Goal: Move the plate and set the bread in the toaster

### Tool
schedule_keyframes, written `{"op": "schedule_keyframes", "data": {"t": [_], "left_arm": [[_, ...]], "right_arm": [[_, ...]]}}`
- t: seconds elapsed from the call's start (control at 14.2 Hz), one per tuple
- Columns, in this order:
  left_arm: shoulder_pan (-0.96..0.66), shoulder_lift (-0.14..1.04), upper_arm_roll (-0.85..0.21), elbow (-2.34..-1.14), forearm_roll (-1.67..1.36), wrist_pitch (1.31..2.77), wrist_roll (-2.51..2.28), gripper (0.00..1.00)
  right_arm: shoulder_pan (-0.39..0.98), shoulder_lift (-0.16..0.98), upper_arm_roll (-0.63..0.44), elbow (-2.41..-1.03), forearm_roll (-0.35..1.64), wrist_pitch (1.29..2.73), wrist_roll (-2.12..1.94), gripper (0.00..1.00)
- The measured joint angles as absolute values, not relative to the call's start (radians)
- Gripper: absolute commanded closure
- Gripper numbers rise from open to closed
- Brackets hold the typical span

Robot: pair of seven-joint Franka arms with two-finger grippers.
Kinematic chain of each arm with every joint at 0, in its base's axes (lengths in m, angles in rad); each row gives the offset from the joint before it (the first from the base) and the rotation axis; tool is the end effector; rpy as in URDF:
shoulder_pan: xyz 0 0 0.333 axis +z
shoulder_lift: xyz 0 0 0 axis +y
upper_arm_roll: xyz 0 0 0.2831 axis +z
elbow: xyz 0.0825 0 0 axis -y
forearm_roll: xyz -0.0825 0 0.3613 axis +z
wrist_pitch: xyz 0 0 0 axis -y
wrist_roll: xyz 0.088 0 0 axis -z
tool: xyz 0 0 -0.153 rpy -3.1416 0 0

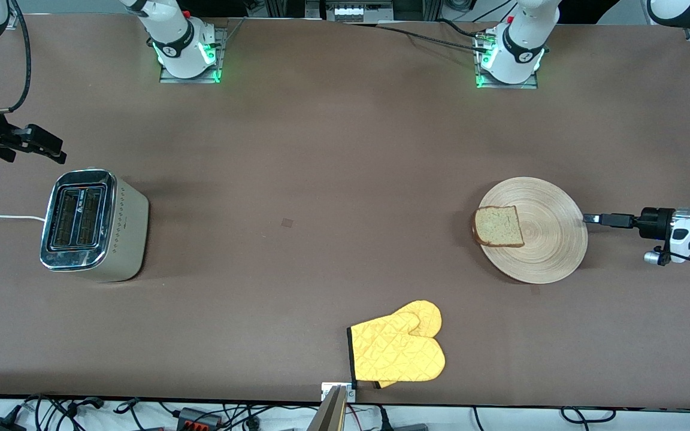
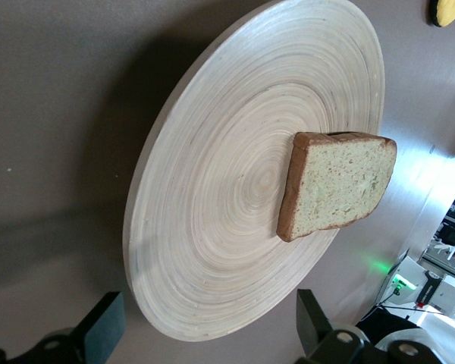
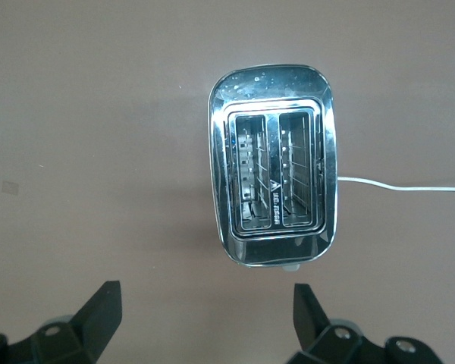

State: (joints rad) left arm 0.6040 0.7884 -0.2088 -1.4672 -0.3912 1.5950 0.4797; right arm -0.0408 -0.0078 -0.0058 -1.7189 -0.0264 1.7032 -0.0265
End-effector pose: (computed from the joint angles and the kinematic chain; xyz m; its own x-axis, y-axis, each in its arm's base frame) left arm 0.5540 0.1782 0.1602 0.9401 -0.0657 -0.3345 0.1837 -0.7290 0.6594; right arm 0.5356 -0.0287 0.4943 0.9998 -0.0166 -0.0086 -0.0164 -0.9995 0.0259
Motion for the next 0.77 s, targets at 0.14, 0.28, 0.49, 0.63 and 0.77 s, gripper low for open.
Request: {"op": "schedule_keyframes", "data": {"t": [0.14, 0.28, 0.49, 0.63, 0.77], "left_arm": [[0.604, 0.79, -0.209, -1.467, -0.391, 1.626, 0.501, 0.02], [0.604, 0.798, -0.208, -1.467, -0.391, 1.635, 0.525, 0.03], [0.605, 0.814, -0.206, -1.467, -0.391, 1.641, 0.54, 0.14], [0.606, 0.824, -0.206, -1.468, -0.391, 1.642, 0.542, 0.15], [0.612, 0.845, -0.204, -1.47, -0.391, 1.648, 0.543, 0.24]], "right_arm": [[-0.041, -0.008, -0.006, -1.719, -0.026, 1.702, -0.027, 0.0], [-0.041, -0.007, -0.006, -1.724, -0.026, 1.699, -0.027, 0.0], [-0.03, -0.004, 0.002, -1.728, -0.021, 1.7, -0.028, 0.0], [-0.009, 0.003, 0.007, -1.729, -0.02, 1.7, -0.028, 0.0], [0.002, 0.009, 0.008, -1.729, -0.02, 1.7, -0.028, 0.0]]}}
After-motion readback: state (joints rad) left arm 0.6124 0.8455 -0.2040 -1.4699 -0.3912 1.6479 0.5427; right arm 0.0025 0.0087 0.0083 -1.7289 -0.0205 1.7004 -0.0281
